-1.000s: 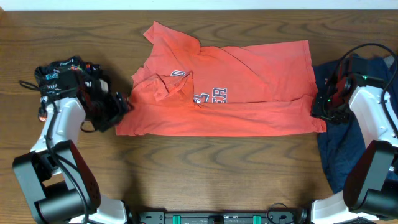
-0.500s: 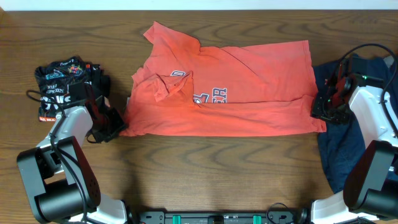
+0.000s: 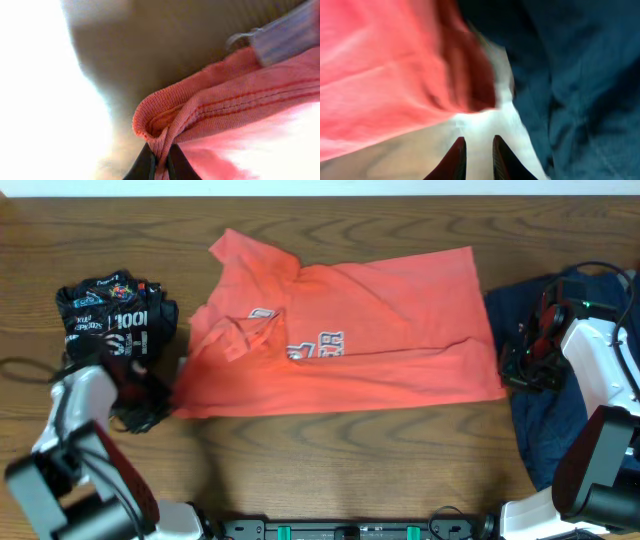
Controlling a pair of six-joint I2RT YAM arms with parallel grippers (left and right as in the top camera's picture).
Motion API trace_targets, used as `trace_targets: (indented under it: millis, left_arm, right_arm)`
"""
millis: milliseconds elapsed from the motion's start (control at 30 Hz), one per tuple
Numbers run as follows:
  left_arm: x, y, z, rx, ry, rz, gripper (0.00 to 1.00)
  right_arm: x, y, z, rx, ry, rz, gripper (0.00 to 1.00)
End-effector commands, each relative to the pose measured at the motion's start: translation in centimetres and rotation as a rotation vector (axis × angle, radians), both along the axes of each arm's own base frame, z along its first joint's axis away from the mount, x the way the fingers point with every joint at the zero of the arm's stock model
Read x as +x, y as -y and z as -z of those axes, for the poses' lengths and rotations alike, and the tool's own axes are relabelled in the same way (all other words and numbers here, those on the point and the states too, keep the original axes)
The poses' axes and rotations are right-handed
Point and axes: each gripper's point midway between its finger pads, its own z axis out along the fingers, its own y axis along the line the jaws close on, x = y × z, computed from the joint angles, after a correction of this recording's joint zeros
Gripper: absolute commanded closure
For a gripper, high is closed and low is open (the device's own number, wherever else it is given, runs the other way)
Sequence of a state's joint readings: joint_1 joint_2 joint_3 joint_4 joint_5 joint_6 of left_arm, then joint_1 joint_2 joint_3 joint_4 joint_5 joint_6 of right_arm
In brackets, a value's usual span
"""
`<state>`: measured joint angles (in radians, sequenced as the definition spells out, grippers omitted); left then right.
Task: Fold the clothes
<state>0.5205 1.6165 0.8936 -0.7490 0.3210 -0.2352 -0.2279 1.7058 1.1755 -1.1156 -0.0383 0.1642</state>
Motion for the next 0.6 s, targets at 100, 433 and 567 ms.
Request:
trace_targets:
  millis: [100,433,567]
  left_arm:
    - [-1.4,-1.4,-3.4,0.049,0.029,-0.076,0.89]
    - [-0.4,-0.5,-5.8,0.053,0.112,-0.046,0.35]
    - [1.7,0.9,-7.1,0.093,0.198,0.043,0.35]
  right_arm:
    - [-1.8,0.9,-0.9,-0.058,-0.064,0.059,0.83]
    - [1.6,-3.1,-1.2,0.175,0.103,-0.072,0.61]
    - [2.5,-4.0,-1.2,0.175,0.133,-0.105,0.5]
